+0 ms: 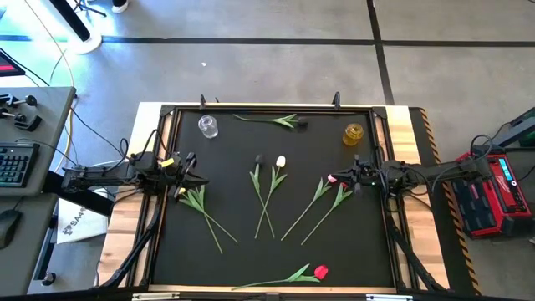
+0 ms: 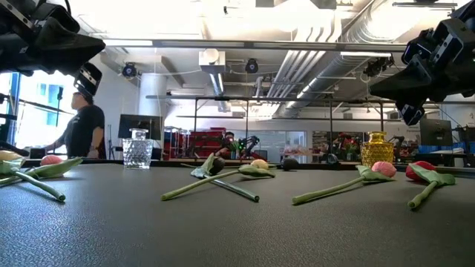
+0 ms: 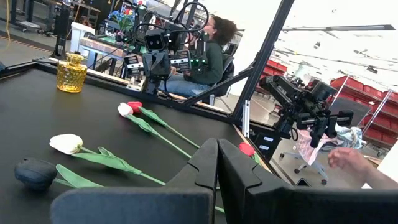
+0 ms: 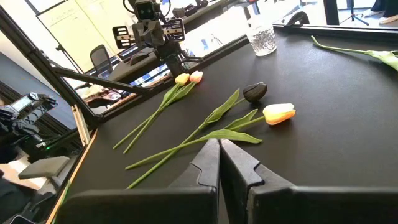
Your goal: Sort flowers into vase by color
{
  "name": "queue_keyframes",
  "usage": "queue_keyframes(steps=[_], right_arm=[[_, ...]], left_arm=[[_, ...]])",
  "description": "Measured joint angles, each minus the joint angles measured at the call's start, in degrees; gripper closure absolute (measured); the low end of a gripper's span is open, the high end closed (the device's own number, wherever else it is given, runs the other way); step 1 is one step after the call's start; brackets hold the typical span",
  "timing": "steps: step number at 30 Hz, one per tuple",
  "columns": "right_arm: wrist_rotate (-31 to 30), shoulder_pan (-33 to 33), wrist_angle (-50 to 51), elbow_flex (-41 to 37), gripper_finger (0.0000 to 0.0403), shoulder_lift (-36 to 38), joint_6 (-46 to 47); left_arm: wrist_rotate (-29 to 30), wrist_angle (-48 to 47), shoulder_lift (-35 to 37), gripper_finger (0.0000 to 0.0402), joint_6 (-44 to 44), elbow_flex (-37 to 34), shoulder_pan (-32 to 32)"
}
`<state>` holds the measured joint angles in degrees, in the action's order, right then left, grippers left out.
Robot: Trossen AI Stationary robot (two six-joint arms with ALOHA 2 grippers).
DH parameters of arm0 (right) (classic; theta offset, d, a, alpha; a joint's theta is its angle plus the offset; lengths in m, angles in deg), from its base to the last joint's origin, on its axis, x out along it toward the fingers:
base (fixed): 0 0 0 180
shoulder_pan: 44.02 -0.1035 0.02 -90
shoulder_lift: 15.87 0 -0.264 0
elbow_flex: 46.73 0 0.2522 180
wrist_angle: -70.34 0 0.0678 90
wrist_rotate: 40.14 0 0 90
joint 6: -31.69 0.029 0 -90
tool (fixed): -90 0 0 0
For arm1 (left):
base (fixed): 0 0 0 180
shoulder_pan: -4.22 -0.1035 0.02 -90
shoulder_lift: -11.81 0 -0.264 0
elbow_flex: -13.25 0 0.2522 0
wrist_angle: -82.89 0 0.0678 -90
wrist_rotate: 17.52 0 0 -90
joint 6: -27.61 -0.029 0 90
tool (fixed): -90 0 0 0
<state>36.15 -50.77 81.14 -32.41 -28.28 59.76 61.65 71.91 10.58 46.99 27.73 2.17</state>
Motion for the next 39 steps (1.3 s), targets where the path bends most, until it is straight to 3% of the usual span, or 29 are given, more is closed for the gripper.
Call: queue_keyframes(steps=[12,16,28,30,35,39], right_arm=[[0.01,0.00,0.00,0.00,0.0403,0.00,-0.01],[0.02,-0.02,0.11,0.02,0.0403,0.00,-7.73],[0.02,0.00,0.24,0.02,0.0403,0.00,-19.15],[0.02,0.00,0.26,0.02,0.0403,0.00,-19.37],[-0.09,-0.01,0.26,0.05,0.0403,0.00,-19.96],[-3.33,-0.02,-3.87,0.05,0.0403,0.00,-22.15]], left_arm=[[-0.02,0.00,0.00,0.0401,0.00,0.00,0.01],[0.00,0.00,0.02,0.0402,-1.97,0.00,0.01],[0.00,0.02,0.02,0.0401,-1.57,0.00,0.01],[2.33,1.10,0.00,0.0401,-3.50,-0.02,-0.06],[15.54,1.73,0.00,0.0401,-9.28,0.00,-0.12],[22.24,1.83,0.00,0.0401,-12.00,0.00,-0.12]])
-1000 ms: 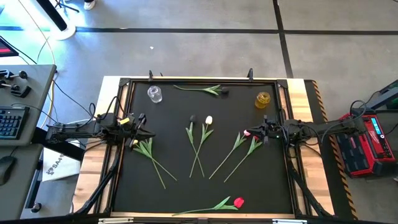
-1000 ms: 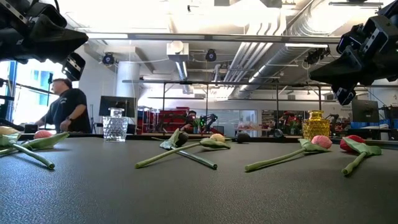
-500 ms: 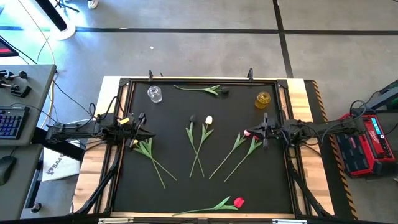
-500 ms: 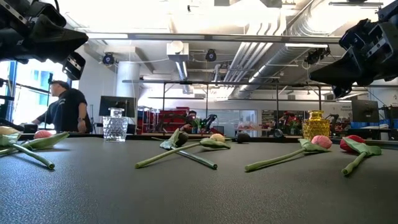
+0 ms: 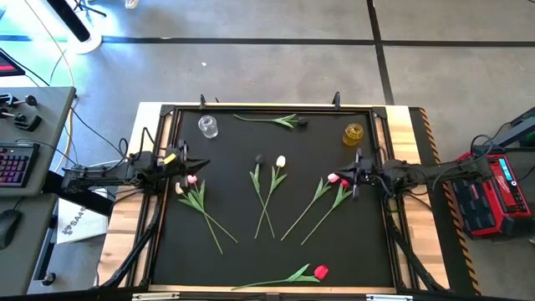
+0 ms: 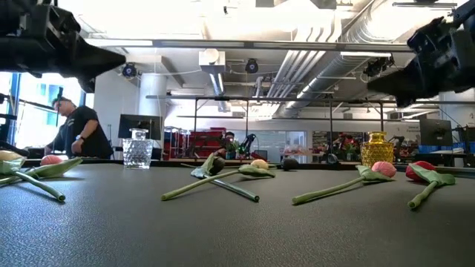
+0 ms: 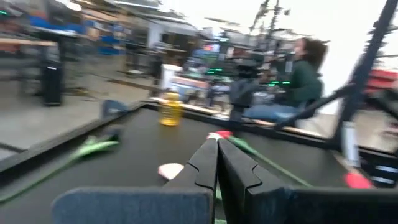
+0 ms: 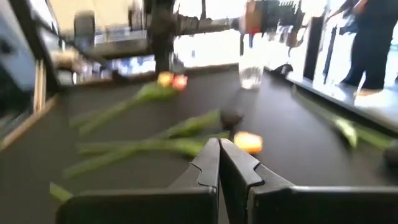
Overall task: Sort flowers into vase by color
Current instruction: Put the top red flower into the yellow flower vase
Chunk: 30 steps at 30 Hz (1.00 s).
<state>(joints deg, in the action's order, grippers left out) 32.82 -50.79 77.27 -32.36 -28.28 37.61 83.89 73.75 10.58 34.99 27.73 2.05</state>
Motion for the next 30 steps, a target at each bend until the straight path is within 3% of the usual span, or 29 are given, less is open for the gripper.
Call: queue_keyframes(steps=[6,8,10,13,20,30], right_arm=[[-1.98,0.00,-15.53,0.02,0.0403,0.02,11.85],[-2.99,0.12,-17.54,0.02,0.0403,-0.01,15.24],[-7.83,0.65,-18.95,0.02,0.0403,0.07,13.32],[-10.42,1.45,-16.15,0.09,0.0403,-0.19,17.35],[0.20,2.36,-1.00,0.07,0.0381,-4.55,27.29],[4.10,2.38,-1.38,0.15,0.0260,-12.92,31.68]], left_arm=[[1.16,-0.03,0.00,0.0401,-0.23,0.00,0.03],[0.56,-0.04,0.00,0.0402,0.42,0.00,0.07],[-0.35,-0.04,0.00,0.0401,0.89,0.00,0.07],[-0.47,-0.03,0.00,0.0401,0.94,0.00,0.07],[-0.34,-0.06,0.00,0.0402,-2.52,0.00,0.07],[7.35,3.18,0.00,0.0401,-4.78,0.00,0.07]])
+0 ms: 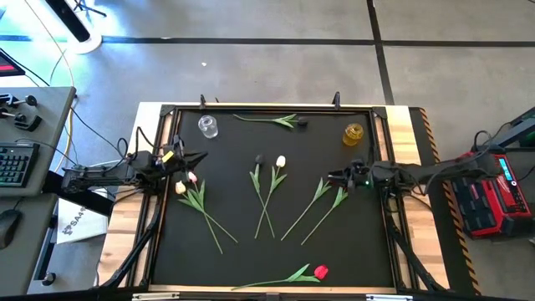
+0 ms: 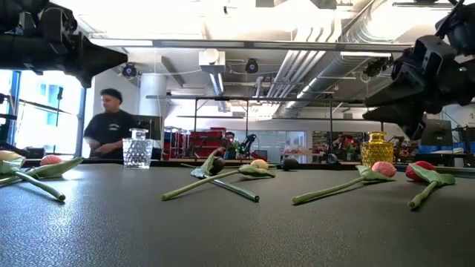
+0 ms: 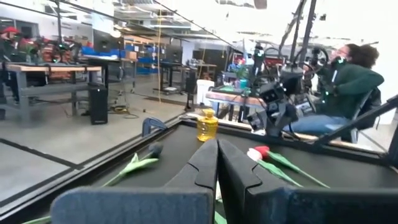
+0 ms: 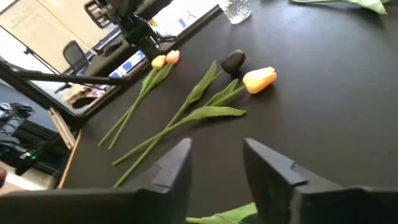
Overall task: Sort flowers into vase by color
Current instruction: Put the top red flower into the yellow flower vase
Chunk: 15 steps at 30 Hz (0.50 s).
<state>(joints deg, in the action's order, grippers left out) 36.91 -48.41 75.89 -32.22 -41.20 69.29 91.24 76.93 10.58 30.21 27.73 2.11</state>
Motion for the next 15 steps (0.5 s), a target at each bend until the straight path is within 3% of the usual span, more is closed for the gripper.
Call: queue_keyframes(steps=[6,15], right_arm=[[-0.05,0.02,0.31,5.32,0.0213,-4.33,-2.93],[-2.17,4.56,13.33,18.88,0.0208,-16.29,-9.37]], left_arm=[[0.02,0.26,0.00,0.0401,1.78,0.00,0.00],[-2.48,0.17,-0.48,0.0401,6.45,0.00,0.00]])
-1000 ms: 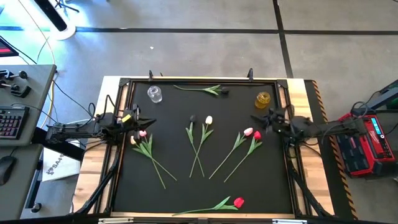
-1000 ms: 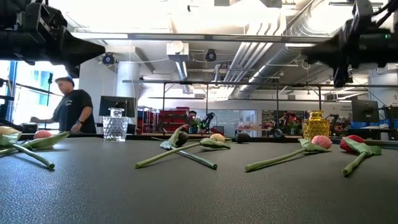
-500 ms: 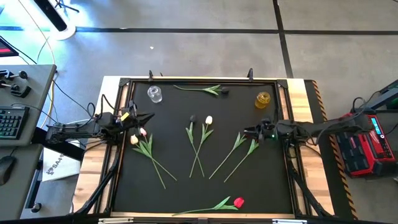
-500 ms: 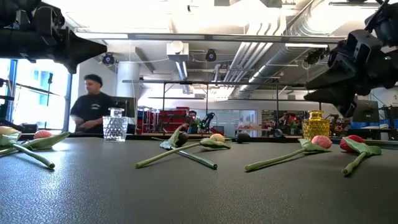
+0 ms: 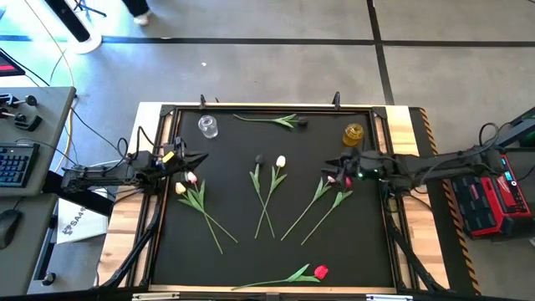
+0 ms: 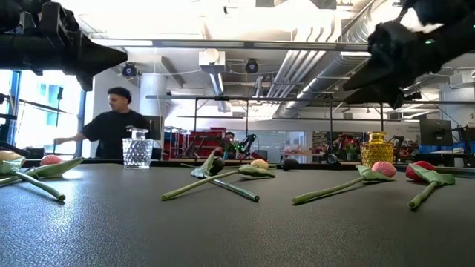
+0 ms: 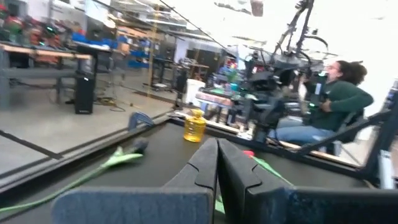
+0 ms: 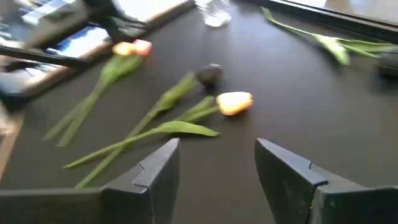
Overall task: Sort flowers into vase by color
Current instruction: Put the top red flower into the yellow flower vase
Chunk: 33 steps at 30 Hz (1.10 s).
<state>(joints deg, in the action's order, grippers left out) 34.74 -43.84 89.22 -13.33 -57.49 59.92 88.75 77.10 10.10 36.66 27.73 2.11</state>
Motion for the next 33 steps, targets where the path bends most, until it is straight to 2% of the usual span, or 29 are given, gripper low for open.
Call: queue_keyframes(steps=[3,9,13,19,24,28,33], right_arm=[[-0.89,2.02,0.50,2.45,0.0208,-5.25,1.36],[-0.81,4.50,-0.14,5.91,0.0208,-14.96,10.68],[-0.53,5.54,-0.11,8.38,0.0208,-19.58,10.48],[8.15,8.93,-0.17,14.30,0.0208,-24.02,10.20],[9.36,10.88,-0.14,19.07,0.0208,-29.45,8.94],[9.78,11.08,0.00,21.03,0.0208,-35.50,9.16],[14.10,10.93,0.70,21.90,0.0208,-41.47,11.81]], left_arm=[[-1.42,0.04,-1.31,0.0401,1.73,0.00,0.02],[-2.03,0.91,-5.64,0.0401,3.97,0.00,0.02],[-2.79,3.06,-9.07,0.0402,4.37,0.00,0.02],[-3.08,5.27,-13.28,0.0401,4.36,0.00,0.02],[-3.08,5.62,-16.15,0.0402,4.70,0.00,0.02],[-4.63,5.68,-18.86,0.0402,8.87,0.00,0.00],[-5.87,6.36,-22.70,0.0402,12.75,0.00,0.04]])
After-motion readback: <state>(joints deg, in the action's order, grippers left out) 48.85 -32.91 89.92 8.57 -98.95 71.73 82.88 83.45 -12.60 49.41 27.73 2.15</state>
